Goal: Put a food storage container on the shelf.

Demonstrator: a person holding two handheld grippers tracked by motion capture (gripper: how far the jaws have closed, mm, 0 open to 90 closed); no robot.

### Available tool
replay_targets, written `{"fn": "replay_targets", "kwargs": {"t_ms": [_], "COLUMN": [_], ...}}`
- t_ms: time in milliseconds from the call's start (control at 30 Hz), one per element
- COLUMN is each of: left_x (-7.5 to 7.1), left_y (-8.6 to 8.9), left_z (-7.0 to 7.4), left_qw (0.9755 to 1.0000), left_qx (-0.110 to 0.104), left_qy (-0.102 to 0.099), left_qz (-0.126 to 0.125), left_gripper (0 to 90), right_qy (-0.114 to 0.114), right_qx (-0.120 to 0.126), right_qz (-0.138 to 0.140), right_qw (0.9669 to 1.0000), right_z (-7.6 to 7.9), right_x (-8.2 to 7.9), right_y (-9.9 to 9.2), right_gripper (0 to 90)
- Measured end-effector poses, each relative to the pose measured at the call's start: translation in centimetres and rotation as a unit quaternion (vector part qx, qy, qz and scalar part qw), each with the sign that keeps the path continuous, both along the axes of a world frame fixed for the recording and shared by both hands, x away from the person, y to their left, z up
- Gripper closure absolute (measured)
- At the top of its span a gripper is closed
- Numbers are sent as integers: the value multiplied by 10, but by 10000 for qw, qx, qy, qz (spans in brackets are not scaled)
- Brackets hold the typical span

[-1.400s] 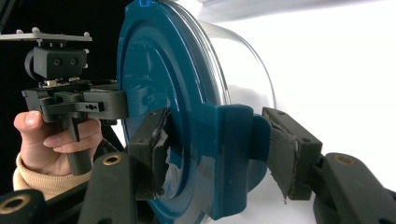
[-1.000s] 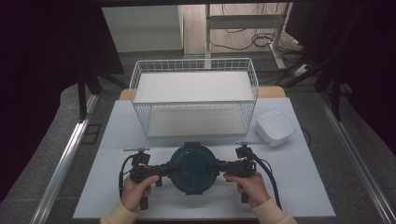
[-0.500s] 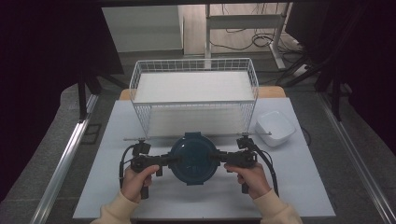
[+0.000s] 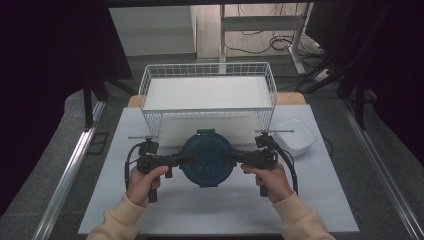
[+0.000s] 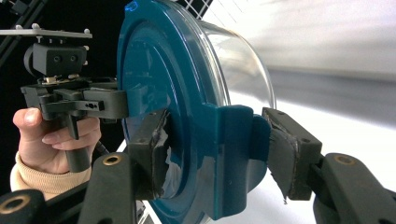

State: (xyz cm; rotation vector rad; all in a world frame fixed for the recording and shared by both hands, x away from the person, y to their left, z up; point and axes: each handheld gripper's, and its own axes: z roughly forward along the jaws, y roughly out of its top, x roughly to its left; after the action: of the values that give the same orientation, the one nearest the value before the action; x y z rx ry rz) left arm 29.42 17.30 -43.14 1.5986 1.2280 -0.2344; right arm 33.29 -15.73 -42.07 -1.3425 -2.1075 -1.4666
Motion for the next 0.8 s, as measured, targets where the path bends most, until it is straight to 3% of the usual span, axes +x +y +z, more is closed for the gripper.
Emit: {"fn": "replay_targets", "kwargs": {"t_ms": [800], "left_x": [23], "left_y": [5], "left_z": [46], "left_qw": [9996], "left_qx": [-6], "left_qy": [-258], "left_qz": [-72], "left_gripper": [427], "right_qy": [-450], "right_qx": [-27], "right_qz": [-17], "right_qw": [9990], "right_z": [50], "right_x": [18], "right_y": [4], "right_gripper": [434]}}
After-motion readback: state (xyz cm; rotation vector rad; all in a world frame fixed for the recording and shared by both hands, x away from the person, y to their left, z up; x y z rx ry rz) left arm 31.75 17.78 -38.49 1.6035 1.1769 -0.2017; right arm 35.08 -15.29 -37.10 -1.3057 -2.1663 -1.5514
